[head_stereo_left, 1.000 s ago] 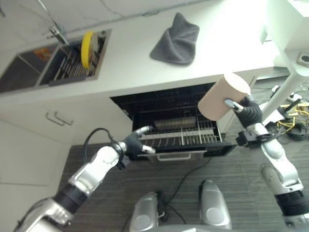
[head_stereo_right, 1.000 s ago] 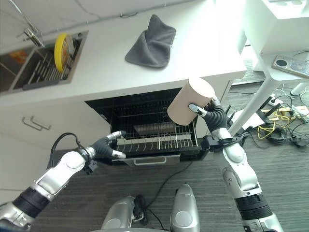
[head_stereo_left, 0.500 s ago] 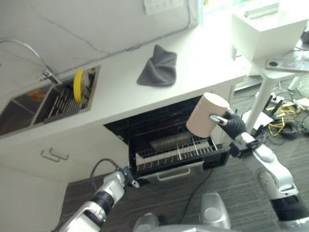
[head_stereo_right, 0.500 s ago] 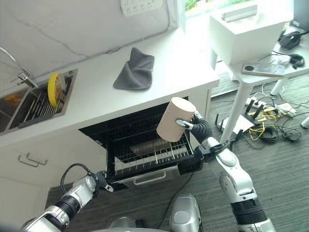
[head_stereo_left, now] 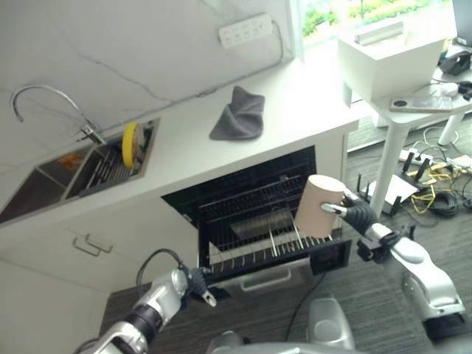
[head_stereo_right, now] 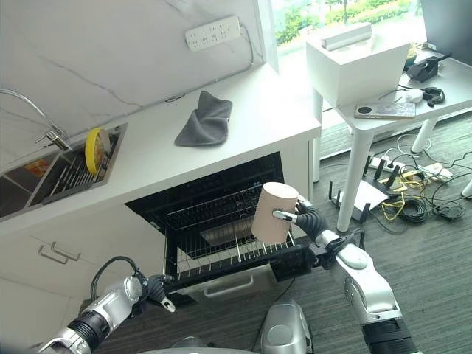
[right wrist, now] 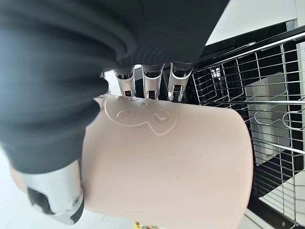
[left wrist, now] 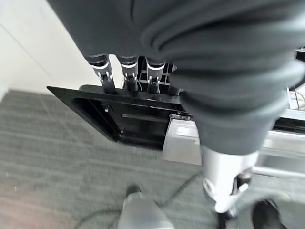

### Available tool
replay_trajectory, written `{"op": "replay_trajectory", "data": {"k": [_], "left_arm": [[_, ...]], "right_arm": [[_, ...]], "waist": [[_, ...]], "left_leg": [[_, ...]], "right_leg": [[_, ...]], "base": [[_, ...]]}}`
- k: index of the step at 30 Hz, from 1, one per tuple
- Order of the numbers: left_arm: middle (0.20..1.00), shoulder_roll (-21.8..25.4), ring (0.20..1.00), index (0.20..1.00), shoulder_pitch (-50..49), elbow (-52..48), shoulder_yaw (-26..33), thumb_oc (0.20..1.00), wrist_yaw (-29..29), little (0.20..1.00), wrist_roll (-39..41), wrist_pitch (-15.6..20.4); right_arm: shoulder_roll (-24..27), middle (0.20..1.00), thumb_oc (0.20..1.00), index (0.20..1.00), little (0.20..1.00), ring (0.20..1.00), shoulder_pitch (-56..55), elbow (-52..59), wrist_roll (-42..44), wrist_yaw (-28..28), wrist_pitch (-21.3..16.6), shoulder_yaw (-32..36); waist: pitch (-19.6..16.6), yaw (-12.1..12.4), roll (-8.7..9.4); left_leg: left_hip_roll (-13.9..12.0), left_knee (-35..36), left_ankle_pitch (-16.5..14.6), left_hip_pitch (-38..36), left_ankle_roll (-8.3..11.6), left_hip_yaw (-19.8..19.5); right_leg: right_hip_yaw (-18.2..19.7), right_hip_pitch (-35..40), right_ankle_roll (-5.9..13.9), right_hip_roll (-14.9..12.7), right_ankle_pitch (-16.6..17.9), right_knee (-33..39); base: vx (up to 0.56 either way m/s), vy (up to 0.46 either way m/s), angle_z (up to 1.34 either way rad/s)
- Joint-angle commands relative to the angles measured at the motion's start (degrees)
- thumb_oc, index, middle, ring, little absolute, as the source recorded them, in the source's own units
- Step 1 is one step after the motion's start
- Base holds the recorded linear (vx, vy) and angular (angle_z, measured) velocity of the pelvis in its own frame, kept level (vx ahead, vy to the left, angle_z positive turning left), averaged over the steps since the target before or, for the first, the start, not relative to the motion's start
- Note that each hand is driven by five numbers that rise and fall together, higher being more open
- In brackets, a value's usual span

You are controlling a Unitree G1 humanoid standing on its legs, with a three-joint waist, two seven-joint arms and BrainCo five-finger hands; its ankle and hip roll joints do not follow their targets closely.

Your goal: Place the dishes in the dishwasher.

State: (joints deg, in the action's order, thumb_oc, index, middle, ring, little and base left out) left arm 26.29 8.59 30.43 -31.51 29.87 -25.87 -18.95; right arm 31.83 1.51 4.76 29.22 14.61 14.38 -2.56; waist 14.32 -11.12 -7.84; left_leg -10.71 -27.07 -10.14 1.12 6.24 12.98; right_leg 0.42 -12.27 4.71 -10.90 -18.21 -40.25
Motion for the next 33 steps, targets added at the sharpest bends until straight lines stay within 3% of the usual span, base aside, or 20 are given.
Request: {"op": "replay_trajectory", "data": {"k": [1, 5, 16, 24, 29, 33], "left_arm": [[1.0, -5.0, 1.0, 1.0, -9.0, 4.4, -5.5, 1.0, 12.2, 1.0, 5.8, -0.1], [1.0, -4.3, 1.0, 1.0, -11.5, 5.6, -7.1, 1.0, 16.5, 1.0, 2.5, 1.4], [1.0, -3.5, 1.0, 1.0, -15.1, 5.7, -8.5, 1.0, 19.8, 1.0, 0.8, 4.0], [1.0, -1.6, 1.0, 1.0, -18.9, 1.5, -7.5, 1.0, 23.6, 1.0, -1.9, 4.7], [1.0, -0.7, 1.0, 1.0, -21.1, -0.2, -7.7, 1.0, 25.1, 1.0, -2.6, 5.0], [1.0, 0.7, 1.0, 1.0, -21.6, -4.1, -8.9, 1.0, 27.4, 1.0, -1.4, 4.0]], "right_arm": [[-1.2, 0.2, 0.2, 0.2, 0.2, 0.2, 4.3, 5.2, 1.0, 0.3, -3.7, 3.2], [-1.6, 0.2, 0.2, 0.2, 0.2, 0.2, 4.9, 3.0, -2.1, 0.9, -2.3, 3.2], [0.7, 0.2, 0.2, 0.2, 0.2, 0.2, 8.8, -4.5, -9.6, 2.3, 0.6, 1.3], [-0.3, 0.2, 0.2, 0.2, 0.2, 0.2, 10.9, -18.7, -17.8, 2.7, 3.3, -0.8], [0.1, 0.2, 0.2, 0.2, 0.2, 0.2, 11.3, -25.0, -20.0, 2.7, 4.3, -2.0], [1.9, 0.2, 0.2, 0.2, 0.2, 0.2, 13.0, -31.4, -21.2, 1.8, 5.3, -2.7]], "waist": [[1.7, 0.3, 2.08], [1.7, 1.1, 2.18], [1.8, 3.6, 2.54], [1.0, 6.7, 2.59], [0.7, 7.7, 1.79], [1.7, 8.5, 0.0]], "left_leg": [[-2.9, -5.1, 5.4, 8.5, 0.17, -5.1], [-3.0, -6.2, 6.0, 9.6, 0.7, -6.0], [-3.3, -7.5, 7.2, 10.8, 1.42, -7.4], [-3.1, -7.6, 9.1, 10.4, 1.72, -8.9], [-2.4, -6.7, 10.8, 9.8, 2.03, -9.5], [-1.0, -6.1, 12.7, 10.5, 2.26, -10.2]], "right_leg": [[-4.6, 6.9, -0.52, -1.5, 4.4, 11.1], [-5.1, 7.0, -0.5, -1.6, 4.4, 10.7], [-5.5, 8.5, -0.96, -1.4, 4.7, 11.4], [-6.7, 11.7, -1.72, -0.8, 5.3, 12.2], [-7.0, 13.2, -1.95, -0.7, 5.8, 12.8], [-6.9, 12.6, -2.24, -1.2, 6.2, 11.3]], "base": [[-0.02, -0.018, 0.23], [0.03, -0.02, 0.14], [0.04, -0.02, 0.03], [0.12, -0.037, 0.09], [0.18, 0.034, -0.07], [0.13, 0.096, -0.01]]}}
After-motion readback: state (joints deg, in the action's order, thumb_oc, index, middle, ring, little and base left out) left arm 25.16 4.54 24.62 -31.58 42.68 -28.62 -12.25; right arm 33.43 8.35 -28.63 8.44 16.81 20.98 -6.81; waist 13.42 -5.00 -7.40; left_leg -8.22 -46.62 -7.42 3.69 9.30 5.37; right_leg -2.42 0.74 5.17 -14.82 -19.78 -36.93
